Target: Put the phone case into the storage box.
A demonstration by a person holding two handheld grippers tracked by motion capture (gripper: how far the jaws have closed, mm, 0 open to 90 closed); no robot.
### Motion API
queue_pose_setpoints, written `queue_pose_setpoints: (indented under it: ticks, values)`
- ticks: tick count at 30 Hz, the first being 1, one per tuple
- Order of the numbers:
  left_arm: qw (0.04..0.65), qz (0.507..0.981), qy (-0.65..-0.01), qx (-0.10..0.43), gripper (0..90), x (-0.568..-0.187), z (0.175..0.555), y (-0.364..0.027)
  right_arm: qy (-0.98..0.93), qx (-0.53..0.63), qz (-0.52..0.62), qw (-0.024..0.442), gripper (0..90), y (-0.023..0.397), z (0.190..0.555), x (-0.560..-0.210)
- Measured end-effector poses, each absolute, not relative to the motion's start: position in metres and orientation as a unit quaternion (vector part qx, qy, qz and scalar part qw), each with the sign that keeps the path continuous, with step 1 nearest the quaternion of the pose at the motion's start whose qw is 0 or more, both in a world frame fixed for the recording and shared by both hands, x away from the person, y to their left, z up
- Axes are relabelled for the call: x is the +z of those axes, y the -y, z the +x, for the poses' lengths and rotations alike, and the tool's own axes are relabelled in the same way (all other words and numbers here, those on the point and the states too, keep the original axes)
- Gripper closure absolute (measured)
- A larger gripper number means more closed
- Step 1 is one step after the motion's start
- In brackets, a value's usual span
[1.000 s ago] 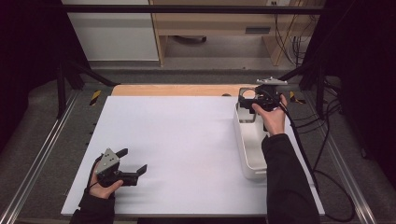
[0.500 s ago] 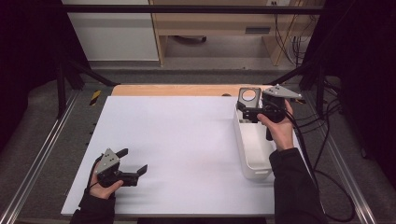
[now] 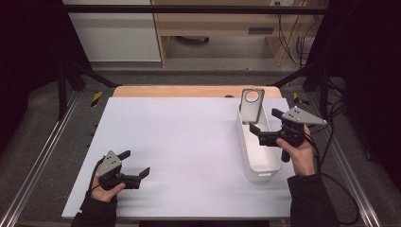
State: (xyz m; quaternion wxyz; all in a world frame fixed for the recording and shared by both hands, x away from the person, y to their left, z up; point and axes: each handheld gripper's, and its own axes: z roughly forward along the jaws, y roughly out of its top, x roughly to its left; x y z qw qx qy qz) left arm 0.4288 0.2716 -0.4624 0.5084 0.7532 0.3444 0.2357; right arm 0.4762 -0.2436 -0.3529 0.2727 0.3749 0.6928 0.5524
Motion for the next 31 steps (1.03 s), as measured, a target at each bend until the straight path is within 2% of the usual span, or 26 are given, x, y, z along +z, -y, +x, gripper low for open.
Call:
queue_pose_setpoints:
  ticks: [18,31]
  values:
    - [0.515,0.750,-0.341,0.237,0.0,-0.462,0.428,-0.272,-0.704,0.568,0.355,0.236,0.4,0.285,0.435,-0.412]
    - [0.520,0.749,-0.336,0.236,0.0,-0.460,0.427,-0.271,-0.705,0.569,0.356,0.231,0.4,0.306,0.422,-0.432]
